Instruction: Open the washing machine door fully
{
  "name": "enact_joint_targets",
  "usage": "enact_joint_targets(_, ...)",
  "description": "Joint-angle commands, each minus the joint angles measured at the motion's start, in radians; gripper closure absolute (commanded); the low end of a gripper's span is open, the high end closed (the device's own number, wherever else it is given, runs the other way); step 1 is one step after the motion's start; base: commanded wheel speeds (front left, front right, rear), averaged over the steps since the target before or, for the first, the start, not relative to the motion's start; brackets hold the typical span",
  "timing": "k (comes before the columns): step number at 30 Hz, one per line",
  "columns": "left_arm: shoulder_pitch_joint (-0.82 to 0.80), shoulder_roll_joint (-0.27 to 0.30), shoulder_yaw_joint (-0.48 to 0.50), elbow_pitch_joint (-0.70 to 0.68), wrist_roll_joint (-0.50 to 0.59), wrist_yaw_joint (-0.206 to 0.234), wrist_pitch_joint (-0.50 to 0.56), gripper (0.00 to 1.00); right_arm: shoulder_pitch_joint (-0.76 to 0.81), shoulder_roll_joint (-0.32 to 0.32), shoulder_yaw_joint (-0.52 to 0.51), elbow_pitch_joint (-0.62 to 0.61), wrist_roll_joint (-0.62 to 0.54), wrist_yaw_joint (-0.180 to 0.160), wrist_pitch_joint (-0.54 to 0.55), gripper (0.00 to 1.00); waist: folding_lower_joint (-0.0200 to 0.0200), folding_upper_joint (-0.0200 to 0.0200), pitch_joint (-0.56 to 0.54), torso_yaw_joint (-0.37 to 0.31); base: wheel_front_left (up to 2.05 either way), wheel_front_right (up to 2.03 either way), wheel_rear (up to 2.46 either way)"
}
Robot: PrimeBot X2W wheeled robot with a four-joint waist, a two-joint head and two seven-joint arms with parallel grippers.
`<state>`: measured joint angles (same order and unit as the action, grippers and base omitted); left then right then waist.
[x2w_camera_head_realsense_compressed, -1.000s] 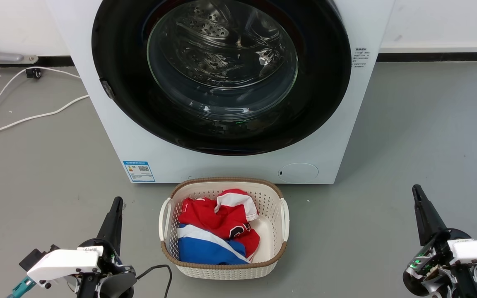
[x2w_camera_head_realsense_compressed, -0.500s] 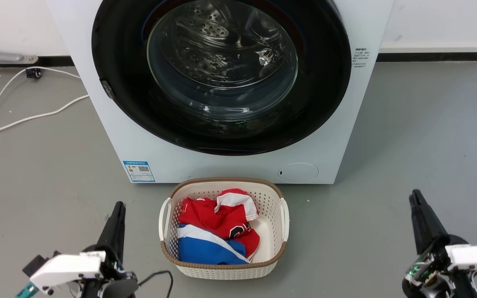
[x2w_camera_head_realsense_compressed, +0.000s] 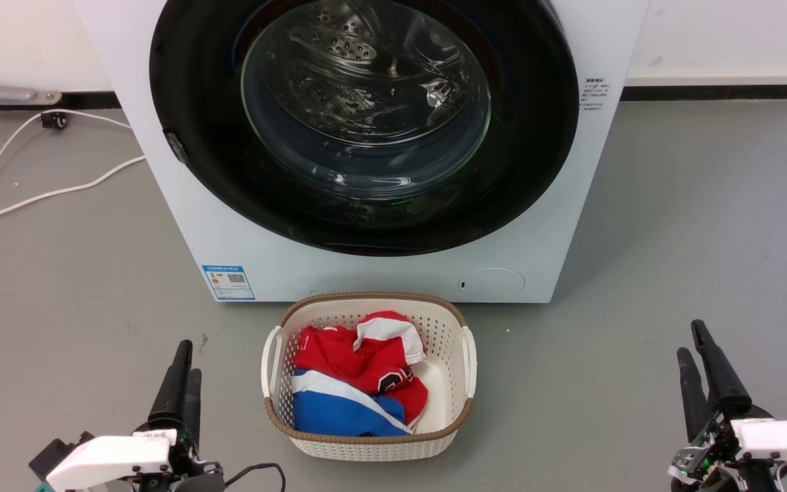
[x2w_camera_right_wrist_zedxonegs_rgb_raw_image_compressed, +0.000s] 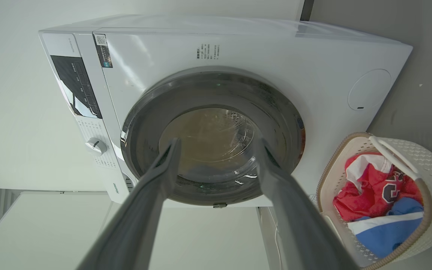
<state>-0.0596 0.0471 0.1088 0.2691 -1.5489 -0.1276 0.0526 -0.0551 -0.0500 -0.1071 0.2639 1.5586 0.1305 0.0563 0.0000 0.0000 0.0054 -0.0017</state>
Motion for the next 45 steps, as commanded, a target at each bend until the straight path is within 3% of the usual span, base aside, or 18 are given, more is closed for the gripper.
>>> enact_joint_targets(1, -0.007, 0.003, 0.007, -0.017, 0.017, -0.001, -0.009, 0.00, -0.008, -0.001, -0.001, -0.022, -0.015, 0.000, -0.009, 0.00, 0.0000, 0.0000, 0.000, 0.000, 0.00, 0.00, 0.00)
enact_joint_targets(13, -0.007, 0.003, 0.077, -0.034, 0.174, -0.001, -0.061, 0.00, -0.014, -0.001, -0.051, -0.042, -0.226, 0.000, -0.062, 0.00, 0.0000, 0.0000, 0.003, -0.001, 0.00, 0.00, 0.00)
enact_joint_targets(23, -0.010, 0.003, 0.135, -0.093, 0.334, -0.002, -0.099, 0.00, -0.017, -0.001, -0.040, -0.152, -0.522, 0.000, -0.100, 0.00, 0.0000, 0.0000, 0.006, -0.001, 0.00, 0.00, 0.00)
enact_joint_targets(28, 0.005, 0.003, 0.110, -0.143, 0.402, -0.002, -0.116, 0.00, -0.015, -0.001, -0.018, -0.208, -0.667, 0.000, -0.118, 0.00, 0.0000, 0.0000, 0.008, -0.001, 0.00, 0.00, 0.00)
enact_joint_targets(45, 0.044, 0.003, -0.039, -0.315, 0.876, 0.045, -0.173, 0.00, 0.004, -0.001, 0.047, -0.283, -1.049, 0.000, -0.175, 0.00, 0.0000, 0.0000, 0.023, -0.003, 0.00, 0.00, 0.00)
